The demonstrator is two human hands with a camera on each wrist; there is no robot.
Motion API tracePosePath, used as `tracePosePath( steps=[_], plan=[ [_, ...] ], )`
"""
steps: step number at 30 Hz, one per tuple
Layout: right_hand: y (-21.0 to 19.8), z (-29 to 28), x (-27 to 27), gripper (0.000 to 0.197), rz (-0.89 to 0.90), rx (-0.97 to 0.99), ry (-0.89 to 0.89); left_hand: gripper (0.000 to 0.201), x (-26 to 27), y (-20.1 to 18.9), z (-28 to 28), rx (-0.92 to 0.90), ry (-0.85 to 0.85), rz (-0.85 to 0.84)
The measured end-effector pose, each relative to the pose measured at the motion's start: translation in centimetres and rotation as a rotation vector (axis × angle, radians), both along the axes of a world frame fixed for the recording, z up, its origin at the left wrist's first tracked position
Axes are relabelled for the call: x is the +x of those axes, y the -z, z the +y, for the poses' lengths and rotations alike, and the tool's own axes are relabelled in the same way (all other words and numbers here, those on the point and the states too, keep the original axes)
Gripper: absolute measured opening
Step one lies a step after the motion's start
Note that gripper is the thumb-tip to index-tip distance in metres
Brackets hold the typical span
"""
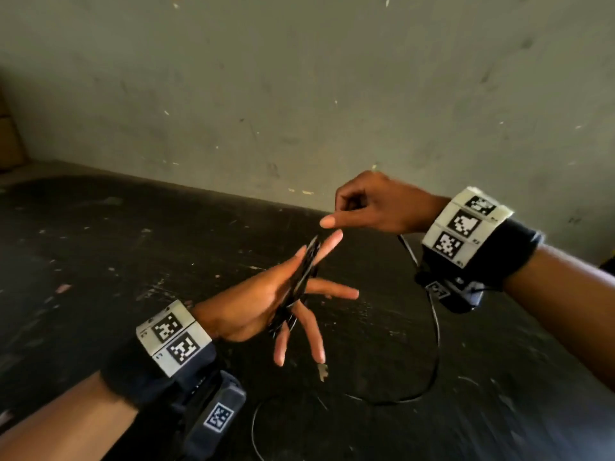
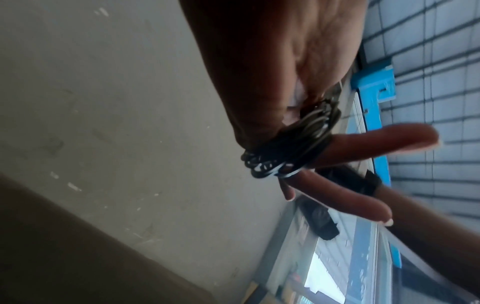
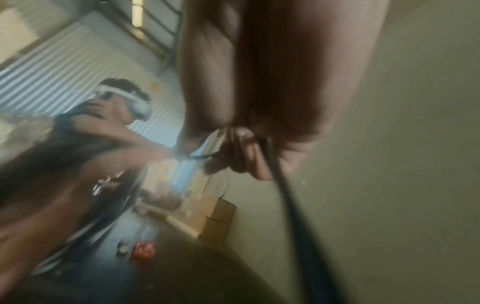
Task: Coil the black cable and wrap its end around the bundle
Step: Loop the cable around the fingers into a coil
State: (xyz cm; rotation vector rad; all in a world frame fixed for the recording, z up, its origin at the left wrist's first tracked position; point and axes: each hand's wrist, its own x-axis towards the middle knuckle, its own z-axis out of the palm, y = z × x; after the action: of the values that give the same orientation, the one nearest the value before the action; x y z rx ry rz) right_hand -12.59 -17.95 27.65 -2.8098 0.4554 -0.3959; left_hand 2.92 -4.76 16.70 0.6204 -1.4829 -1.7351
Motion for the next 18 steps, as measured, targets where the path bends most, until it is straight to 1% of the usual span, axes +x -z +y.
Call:
tracePosePath(
  steps=[2,4,6,9,12,13,16,18],
  plan=[
    [2.2,-0.3,0.1,0.028,-0.127,0.079,0.006,0.048,0.2,-0.8,-0.1,-0.006,-0.044,0.098],
    [4.7,-0.1,0.1,0.024,-0.189,0.136,0.055,0.047,0.5,-1.8,-0.7,-0.031,-0.120,0.194],
    [7.5,0.9,0.4,0.018,-0.161,0.195,0.101,0.045,0.9,-3.0,-1.6,-0.058,-0.205,0.264],
    [10.7,2.9,1.3,0.020,-0.008,0.288,0.128,0.045,1.4,-4.1,-3.0,-0.091,-0.342,0.307],
    [11.5,5.1,2.3,0.024,0.174,0.343,0.104,0.046,1.6,-4.4,-4.2,-0.117,-0.476,0.294],
    [11.3,5.6,2.5,0.024,0.193,0.340,0.094,0.046,1.7,-4.3,-4.5,-0.124,-0.518,0.267],
    [9.8,6.3,2.3,0.023,0.179,0.301,0.088,0.046,1.8,-3.4,-5.3,-0.156,-0.621,0.144],
    [8.4,6.5,1.9,0.021,0.239,0.283,0.059,0.045,1.7,-2.7,-5.4,-0.155,-0.668,0.068]
  ],
)
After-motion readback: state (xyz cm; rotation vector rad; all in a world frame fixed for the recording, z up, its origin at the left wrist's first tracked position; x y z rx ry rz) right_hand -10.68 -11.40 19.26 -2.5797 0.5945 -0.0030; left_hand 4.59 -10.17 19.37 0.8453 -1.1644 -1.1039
